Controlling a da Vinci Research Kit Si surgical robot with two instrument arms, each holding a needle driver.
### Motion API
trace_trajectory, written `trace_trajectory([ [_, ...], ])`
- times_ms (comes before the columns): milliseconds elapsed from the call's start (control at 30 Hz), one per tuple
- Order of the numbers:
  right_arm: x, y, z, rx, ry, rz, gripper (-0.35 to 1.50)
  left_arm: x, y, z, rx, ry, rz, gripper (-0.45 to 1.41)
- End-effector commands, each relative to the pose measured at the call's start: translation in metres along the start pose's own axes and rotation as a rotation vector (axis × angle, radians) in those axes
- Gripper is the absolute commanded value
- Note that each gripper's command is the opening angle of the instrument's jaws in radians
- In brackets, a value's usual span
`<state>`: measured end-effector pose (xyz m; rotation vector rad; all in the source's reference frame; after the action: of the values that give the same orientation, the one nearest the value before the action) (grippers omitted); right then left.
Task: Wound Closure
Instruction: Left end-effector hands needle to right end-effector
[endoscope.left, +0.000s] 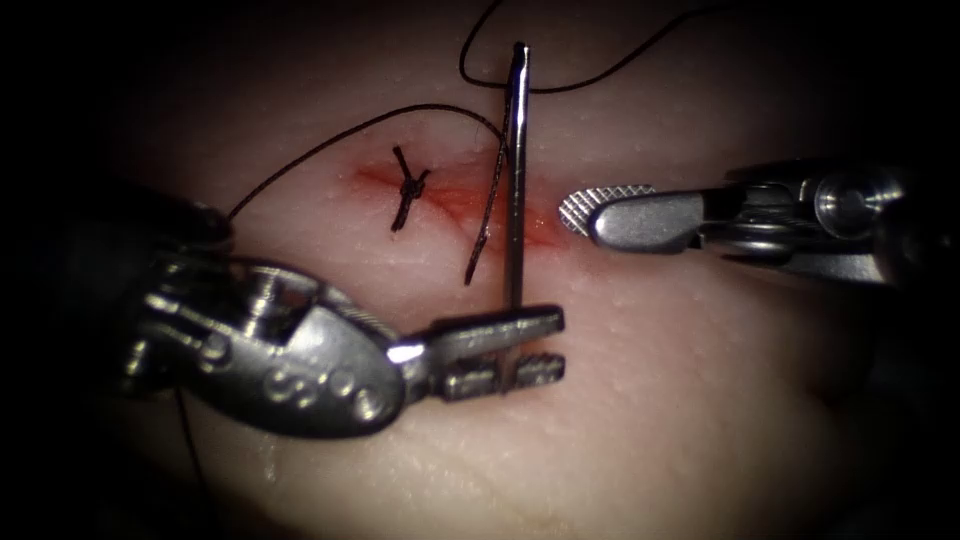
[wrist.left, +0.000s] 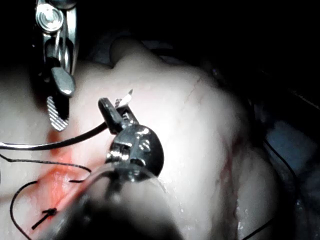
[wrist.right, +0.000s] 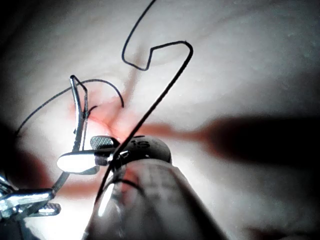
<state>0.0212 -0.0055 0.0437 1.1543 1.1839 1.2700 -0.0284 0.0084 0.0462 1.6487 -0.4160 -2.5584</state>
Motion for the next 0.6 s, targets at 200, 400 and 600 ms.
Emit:
trace_trajectory([
  [200,-0.0002,0.0005,0.0022,-0.031,-0.015,-0.002,1.22,0.0005,0.0011,0.0006,0.011,-0.031,0.042,-0.45],
  [400,0.0000,0.0005,0.0029,-0.040,-0.015,-0.001,1.22,0.0007,0.0013,0.0004,0.008,-0.041,0.047,-0.45],
  [600,0.0002,0.0006,0.0042,-0.069,-0.028,-0.002,1.20,0.0010,0.0015,0.0007,0.009,-0.048,0.053,-0.45],
])
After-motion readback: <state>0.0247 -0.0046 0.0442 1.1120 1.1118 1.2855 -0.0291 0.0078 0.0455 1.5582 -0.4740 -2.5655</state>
